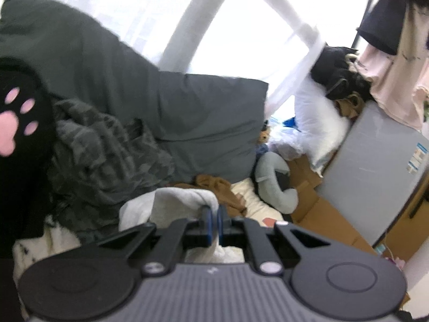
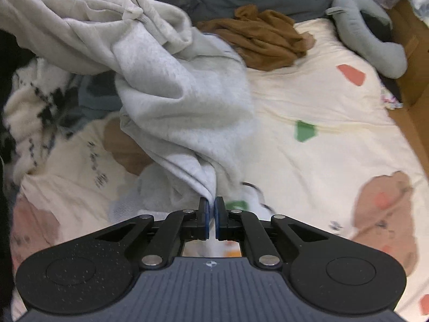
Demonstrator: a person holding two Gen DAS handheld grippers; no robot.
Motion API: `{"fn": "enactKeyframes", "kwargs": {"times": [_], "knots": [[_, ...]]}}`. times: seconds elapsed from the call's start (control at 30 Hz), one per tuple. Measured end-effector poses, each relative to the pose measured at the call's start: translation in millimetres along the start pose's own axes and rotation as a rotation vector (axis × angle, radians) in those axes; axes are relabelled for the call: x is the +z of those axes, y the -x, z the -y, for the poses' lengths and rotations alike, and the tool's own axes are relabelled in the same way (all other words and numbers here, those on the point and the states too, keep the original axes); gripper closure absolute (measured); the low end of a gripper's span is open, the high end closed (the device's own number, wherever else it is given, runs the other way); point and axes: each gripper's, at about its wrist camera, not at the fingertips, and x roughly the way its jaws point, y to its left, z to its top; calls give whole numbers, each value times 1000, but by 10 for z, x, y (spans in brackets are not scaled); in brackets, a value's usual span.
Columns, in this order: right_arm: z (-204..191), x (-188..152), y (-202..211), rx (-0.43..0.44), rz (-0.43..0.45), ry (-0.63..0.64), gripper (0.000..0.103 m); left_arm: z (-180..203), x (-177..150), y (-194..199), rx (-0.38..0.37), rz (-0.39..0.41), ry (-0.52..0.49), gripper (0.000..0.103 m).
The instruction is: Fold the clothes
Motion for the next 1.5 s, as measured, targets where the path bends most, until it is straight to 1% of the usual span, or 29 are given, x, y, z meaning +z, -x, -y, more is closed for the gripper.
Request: {"fn": "enactKeyframes", "kwargs": {"times": [0.13, 0.27, 0.37, 0.4, 0.47, 0.53, 0.63, 0.73, 0.83, 0.9, 1.0, 1.13, 1.17, 1.2, 1.23, 1.27, 1.3, 1.43, 1.5], "knots": [[263, -106, 170, -61, 1, -16, 103, 198, 102, 56, -36, -7, -18, 99], [539, -269, 310, -115, 2, -95, 103, 389, 183, 103, -60, -18, -37, 100], [588, -339, 436, -95, 32, -142, 103, 529, 225, 121, -78, -27, -43, 100], [602, -360, 477, -88, 43, -157, 103, 584, 234, 124, -76, -37, -58, 100], [549, -354, 552, -68, 68, -162, 103, 704, 245, 129, -95, -47, -63, 100], [479, -328, 643, -39, 111, -172, 103, 805, 240, 123, -128, -65, -35, 100], [366, -286, 801, 8, 183, -189, 102, 1038, 205, 77, -176, -83, -62, 100], [284, -260, 944, 48, 241, -196, 100, 1184, 133, -28, -238, -107, -38, 100], [229, -281, 1035, 70, 277, -201, 91, 1332, 16, -183, -289, -143, -38, 100], [193, -313, 1053, 65, 285, -192, 77, 1367, -46, -265, -307, -165, -19, 100], [150, -368, 1051, 62, 290, -177, 73, 1416, -177, -394, -327, -195, -14, 100], [139, -468, 1013, 104, 295, -215, 72, 1428, -431, -636, -346, -265, 49, 100], [129, -489, 1010, 112, 300, -219, 70, 1426, -499, -704, -350, -284, 64, 100], [118, -510, 1006, 120, 306, -224, 64, 1432, -561, -761, -355, -299, 73, 100], [108, -528, 1006, 134, 315, -233, 61, 1460, -635, -835, -363, -312, 72, 99], [97, -546, 1007, 148, 323, -242, 55, 1484, -694, -899, -372, -324, 70, 99], [90, -552, 1003, 161, 328, -251, 53, 1507, -753, -963, -380, -337, 68, 99], [67, -517, 998, 197, 343, -280, 50, 1577, -966, -1208, -403, -380, 60, 99], [85, -492, 999, 221, 356, -311, 44, 1583, -1050, -1303, -416, -398, 68, 99]]}}
